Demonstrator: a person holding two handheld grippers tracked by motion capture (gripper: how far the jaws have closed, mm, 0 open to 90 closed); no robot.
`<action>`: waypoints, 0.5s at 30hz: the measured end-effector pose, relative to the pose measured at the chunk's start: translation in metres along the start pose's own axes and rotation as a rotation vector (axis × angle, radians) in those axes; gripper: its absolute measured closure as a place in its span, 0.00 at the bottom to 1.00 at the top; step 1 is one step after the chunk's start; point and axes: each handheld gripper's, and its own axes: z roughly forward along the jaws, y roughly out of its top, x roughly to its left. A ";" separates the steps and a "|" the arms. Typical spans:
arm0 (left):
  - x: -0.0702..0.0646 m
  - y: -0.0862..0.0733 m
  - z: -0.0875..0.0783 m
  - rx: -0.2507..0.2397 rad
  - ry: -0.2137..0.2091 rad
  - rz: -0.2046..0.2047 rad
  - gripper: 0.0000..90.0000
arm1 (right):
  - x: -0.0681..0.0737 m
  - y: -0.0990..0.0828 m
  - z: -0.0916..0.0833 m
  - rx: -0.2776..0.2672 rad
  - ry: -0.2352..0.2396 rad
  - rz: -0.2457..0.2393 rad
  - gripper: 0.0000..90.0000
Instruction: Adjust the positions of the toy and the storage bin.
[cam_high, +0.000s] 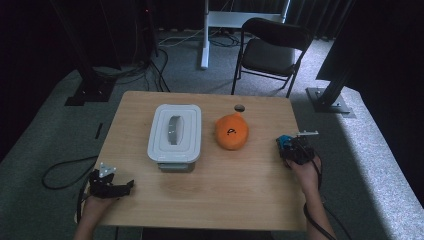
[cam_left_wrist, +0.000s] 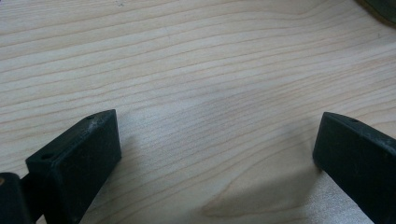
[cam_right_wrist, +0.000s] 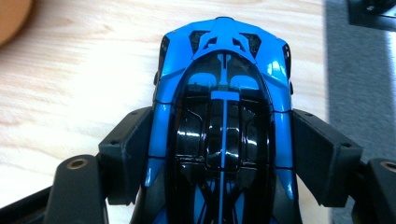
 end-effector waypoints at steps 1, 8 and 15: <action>0.000 0.000 0.000 0.000 0.000 0.000 0.01 | 0.000 0.000 0.000 0.000 0.000 0.000 0.29; 0.000 0.000 0.000 0.000 0.000 0.000 0.01 | -0.017 -0.026 -0.019 0.009 -0.012 0.026 0.29; 0.000 0.000 0.000 0.000 0.001 -0.001 0.01 | -0.019 -0.047 -0.024 0.029 -0.023 0.019 0.29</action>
